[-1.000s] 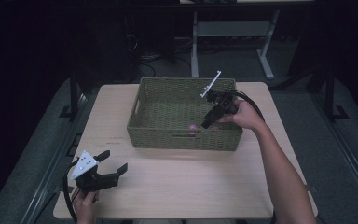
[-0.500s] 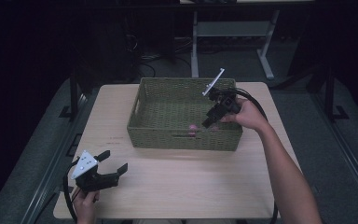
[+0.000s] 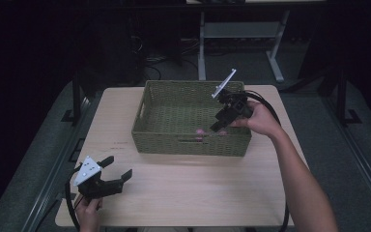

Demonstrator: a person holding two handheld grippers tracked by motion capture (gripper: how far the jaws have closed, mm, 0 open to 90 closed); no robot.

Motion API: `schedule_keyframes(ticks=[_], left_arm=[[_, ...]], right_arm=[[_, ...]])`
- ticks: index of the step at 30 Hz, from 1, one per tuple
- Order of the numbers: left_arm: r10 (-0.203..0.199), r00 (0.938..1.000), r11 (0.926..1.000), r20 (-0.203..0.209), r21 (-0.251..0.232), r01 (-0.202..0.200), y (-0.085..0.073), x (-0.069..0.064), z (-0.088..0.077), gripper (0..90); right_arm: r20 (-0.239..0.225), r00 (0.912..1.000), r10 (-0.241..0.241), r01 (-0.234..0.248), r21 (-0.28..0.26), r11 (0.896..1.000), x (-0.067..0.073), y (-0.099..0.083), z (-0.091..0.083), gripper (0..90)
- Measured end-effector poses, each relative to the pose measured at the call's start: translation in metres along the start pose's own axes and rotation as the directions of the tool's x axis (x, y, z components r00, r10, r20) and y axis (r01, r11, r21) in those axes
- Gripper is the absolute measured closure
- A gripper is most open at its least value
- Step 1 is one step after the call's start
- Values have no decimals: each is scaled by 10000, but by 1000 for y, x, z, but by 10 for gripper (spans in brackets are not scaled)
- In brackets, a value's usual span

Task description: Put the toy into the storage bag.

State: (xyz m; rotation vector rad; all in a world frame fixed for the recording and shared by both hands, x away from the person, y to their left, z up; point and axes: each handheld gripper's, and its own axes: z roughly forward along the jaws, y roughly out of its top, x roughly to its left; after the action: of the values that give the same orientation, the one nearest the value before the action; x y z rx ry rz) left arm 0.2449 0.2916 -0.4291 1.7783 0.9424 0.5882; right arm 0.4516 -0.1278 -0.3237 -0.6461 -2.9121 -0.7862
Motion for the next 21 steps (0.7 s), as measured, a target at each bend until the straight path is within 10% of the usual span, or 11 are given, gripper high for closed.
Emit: schedule_keyframes(ticks=[21], left_arm=[[45, 10000, 10000, -18, 38, -45, 0, -1, 1, 138]], right_arm=[[248, 9982, -547, 556, -369, 9978, 29, -13, -17, 323]])
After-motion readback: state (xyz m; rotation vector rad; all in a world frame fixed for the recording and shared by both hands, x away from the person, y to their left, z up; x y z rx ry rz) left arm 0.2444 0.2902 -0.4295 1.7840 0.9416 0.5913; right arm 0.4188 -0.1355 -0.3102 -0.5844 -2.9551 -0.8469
